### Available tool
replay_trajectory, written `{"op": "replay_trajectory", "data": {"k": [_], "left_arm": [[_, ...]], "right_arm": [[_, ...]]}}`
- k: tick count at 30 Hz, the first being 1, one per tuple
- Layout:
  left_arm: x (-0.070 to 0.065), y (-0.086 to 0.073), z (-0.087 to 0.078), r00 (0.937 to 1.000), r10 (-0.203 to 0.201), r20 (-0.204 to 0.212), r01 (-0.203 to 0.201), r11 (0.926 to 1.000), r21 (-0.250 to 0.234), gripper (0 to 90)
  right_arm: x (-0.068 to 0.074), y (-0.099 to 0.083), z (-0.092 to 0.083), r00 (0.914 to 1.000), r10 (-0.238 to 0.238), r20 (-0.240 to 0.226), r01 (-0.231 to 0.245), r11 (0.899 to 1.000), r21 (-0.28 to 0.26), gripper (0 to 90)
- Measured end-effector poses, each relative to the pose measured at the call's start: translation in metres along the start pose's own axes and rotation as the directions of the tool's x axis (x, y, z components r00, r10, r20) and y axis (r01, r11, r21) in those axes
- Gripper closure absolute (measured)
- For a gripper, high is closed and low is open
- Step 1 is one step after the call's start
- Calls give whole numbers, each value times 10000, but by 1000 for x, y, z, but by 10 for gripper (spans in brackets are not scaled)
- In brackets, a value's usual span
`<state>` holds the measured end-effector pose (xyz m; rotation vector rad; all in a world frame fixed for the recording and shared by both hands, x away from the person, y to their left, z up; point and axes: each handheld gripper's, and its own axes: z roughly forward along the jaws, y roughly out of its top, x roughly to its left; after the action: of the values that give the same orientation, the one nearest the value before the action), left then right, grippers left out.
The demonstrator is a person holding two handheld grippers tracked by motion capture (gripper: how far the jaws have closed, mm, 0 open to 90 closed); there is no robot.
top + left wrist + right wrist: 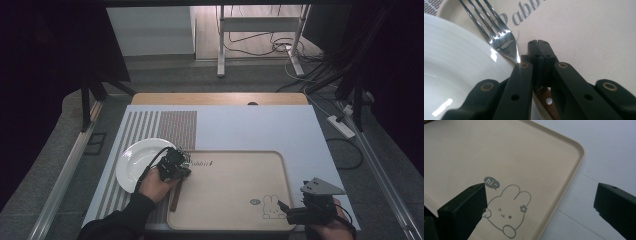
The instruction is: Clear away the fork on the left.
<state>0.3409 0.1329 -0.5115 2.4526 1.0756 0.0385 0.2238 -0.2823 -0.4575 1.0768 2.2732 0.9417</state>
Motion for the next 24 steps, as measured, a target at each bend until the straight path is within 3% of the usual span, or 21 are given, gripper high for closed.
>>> {"op": "replay_trajectory", "data": {"k": [10,24], "left_arm": [[-1,-1,0,9999,137,-42,-138,9999,-79,878],[-4,-2,-13,9991,329,261,-306,9958,-858,769]], "right_arm": [[0,0,0,10000,-17,-8,17,10000,-20,0],[0,0,0,10000,-23,-5,23,10000,-5,0]]}}
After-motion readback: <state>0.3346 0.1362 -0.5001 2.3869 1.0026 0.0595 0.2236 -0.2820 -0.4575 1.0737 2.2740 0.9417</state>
